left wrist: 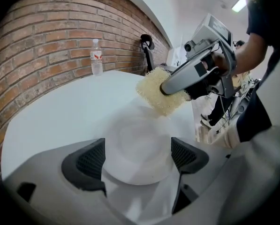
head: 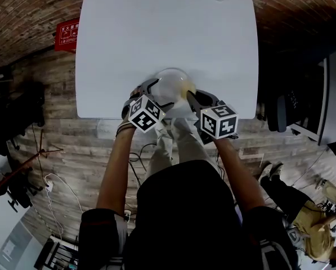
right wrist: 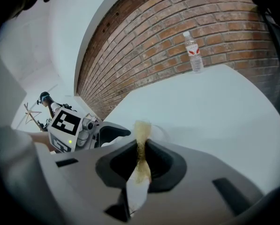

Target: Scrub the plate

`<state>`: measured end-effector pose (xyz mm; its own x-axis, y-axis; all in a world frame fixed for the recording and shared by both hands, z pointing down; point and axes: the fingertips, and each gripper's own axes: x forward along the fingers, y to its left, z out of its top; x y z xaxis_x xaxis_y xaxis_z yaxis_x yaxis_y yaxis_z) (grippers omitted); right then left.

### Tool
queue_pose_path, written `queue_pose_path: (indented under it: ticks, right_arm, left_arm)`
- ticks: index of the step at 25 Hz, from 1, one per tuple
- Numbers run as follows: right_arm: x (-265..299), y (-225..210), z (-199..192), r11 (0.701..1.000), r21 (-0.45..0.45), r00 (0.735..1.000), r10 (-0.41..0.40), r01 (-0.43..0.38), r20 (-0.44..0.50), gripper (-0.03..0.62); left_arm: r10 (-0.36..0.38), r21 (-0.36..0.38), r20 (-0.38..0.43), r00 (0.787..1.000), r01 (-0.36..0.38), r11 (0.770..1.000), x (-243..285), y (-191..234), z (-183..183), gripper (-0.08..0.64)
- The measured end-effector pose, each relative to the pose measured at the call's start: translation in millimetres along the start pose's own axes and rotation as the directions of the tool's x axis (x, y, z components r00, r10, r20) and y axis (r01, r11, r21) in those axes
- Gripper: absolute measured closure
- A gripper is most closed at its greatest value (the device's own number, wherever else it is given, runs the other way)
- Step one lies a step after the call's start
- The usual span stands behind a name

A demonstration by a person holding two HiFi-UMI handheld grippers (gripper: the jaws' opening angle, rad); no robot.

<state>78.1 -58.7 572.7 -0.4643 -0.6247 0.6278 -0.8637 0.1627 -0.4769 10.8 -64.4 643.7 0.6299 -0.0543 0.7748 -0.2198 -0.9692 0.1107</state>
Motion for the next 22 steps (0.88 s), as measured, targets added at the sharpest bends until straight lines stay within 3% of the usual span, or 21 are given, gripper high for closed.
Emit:
queue_pose_path:
  ticks: [22]
  right_arm:
    - [3.9,-1.1,-7.8,1.000,-0.011,1.000,-0.012,0.012,-0.022,0.546]
  left_arm:
    - [0.007,0.030,-0.030,1.000,-0.006,1.000,1.9,-0.1,-1.9,0.144]
